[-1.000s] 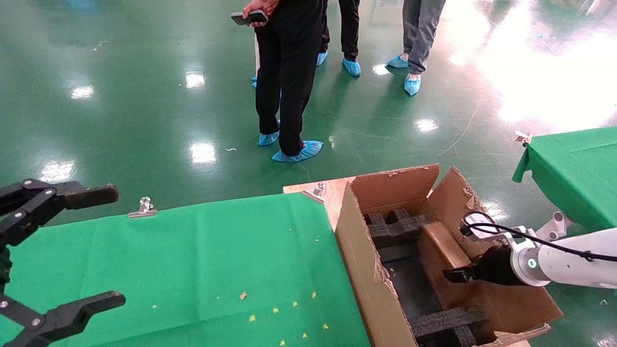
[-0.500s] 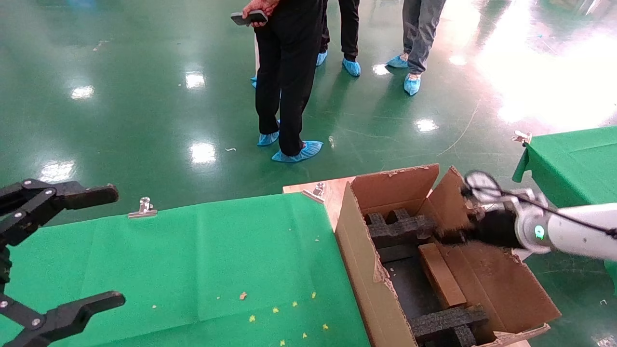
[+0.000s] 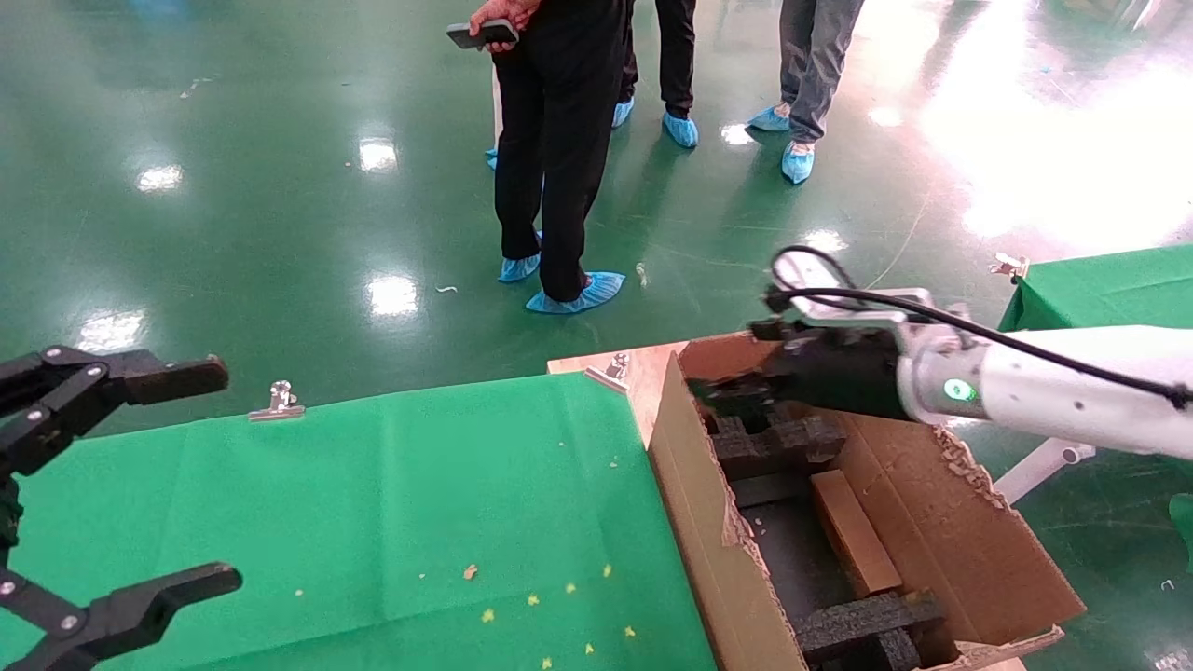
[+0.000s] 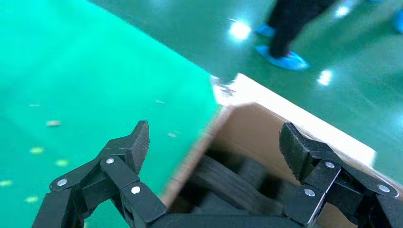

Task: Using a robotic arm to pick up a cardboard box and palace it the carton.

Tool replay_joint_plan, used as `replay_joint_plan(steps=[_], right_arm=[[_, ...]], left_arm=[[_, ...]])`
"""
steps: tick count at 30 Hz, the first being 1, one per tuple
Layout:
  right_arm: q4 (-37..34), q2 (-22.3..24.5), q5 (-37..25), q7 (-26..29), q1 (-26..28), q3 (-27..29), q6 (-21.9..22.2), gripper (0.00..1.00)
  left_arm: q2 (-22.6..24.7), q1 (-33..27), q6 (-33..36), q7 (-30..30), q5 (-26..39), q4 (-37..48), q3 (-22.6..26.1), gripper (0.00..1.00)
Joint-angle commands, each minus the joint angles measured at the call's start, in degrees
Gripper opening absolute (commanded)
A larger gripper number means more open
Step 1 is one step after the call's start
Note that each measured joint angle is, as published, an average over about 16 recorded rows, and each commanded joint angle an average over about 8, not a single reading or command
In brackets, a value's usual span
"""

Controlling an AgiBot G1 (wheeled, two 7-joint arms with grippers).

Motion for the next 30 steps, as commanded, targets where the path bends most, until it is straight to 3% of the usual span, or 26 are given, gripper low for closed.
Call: replay_joint_plan(steps=[1, 6, 10, 20, 30], right_arm=[[0.2, -1.1, 2.9, -3.0, -0.2, 1.6, -1.8, 1.00], [0.8, -2.9, 7.5, -9.3, -0.5, 4.3, -7.3, 1.00], [1.1, -3.5, 9.0, -11.1, -0.6, 5.2, -9.4, 1.00], [0.5, -3.2, 8.2, -10.1, -1.4, 5.9, -8.8, 1.00], [-0.1, -4.1, 10.8, -14.9, -7.8, 17.9, -16.5, 1.00]], left_arm=[[0.0, 0.0, 0.0, 0.0, 0.0, 0.0, 0.0, 1.00], [0.0, 0.0, 0.0, 0.0, 0.0, 0.0, 0.0, 1.00], [0.0, 0.0, 0.0, 0.0, 0.0, 0.0, 0.0, 1.00], [0.0, 0.0, 0.0, 0.0, 0.0, 0.0, 0.0, 1.00], [0.0, 0.0, 0.0, 0.0, 0.0, 0.0, 0.0, 1.00]])
